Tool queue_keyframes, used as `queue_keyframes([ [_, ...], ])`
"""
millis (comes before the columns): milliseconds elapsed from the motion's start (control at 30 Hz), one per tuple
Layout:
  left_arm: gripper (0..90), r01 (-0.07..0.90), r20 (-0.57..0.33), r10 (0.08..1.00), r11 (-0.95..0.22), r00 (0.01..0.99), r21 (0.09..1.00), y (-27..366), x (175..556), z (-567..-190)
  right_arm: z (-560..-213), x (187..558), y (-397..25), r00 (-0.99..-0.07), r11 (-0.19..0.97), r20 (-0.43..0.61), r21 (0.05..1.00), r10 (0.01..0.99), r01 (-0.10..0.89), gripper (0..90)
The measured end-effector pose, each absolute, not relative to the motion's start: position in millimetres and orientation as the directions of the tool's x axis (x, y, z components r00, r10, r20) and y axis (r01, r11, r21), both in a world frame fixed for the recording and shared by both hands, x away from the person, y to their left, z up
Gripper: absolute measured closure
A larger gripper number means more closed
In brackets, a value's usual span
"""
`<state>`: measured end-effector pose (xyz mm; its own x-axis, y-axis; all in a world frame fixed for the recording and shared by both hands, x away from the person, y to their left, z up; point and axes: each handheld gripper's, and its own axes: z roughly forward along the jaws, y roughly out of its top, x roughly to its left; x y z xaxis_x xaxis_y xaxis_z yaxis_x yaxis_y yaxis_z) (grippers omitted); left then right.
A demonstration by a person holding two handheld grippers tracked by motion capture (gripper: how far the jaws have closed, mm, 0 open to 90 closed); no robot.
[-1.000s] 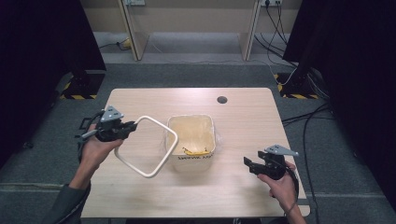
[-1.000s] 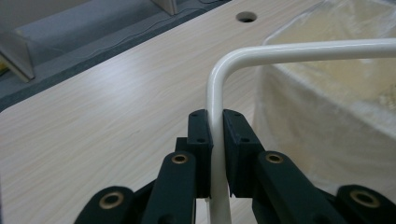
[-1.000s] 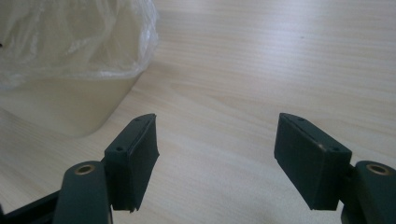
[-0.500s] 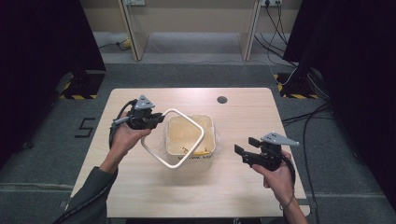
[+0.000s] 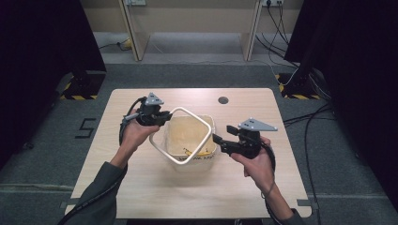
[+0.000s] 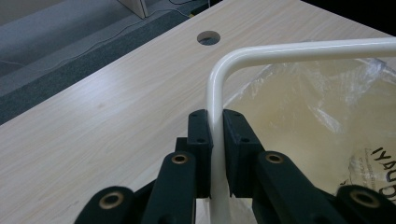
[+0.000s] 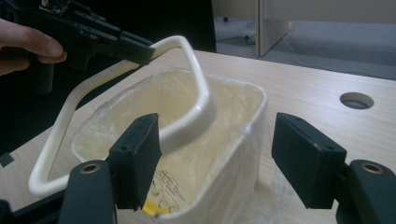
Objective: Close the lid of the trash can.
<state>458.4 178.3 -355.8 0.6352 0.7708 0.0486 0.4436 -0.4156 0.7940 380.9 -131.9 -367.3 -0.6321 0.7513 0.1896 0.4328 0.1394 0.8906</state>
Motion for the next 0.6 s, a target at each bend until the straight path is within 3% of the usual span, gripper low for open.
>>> queue_keyframes([
  [133, 81.5, 0.439, 0.047, 0.762, -0.421, 0.646, 0.794, 171.8, 459.2, -353.9, -365.8, 395.9, -115.1, -0.628, 0.176, 0.177, 0.871, 0.758, 0.458, 37.2],
  [300, 81.4, 0.444, 0.052, 0.769, -0.421, 0.637, 0.791, 172.5, 459.9, -354.5, -369.6, 416.0, -107.2, -0.625, 0.241, 0.138, 0.843, 0.768, 0.482, 50.8],
  [600, 81.4, 0.461, 0.034, 0.774, -0.411, 0.632, 0.786, 171.1, 461.8, -358.0, -370.0, 440.1, -90.9, -0.658, 0.362, 0.073, 0.786, 0.749, 0.5, 63.3],
])
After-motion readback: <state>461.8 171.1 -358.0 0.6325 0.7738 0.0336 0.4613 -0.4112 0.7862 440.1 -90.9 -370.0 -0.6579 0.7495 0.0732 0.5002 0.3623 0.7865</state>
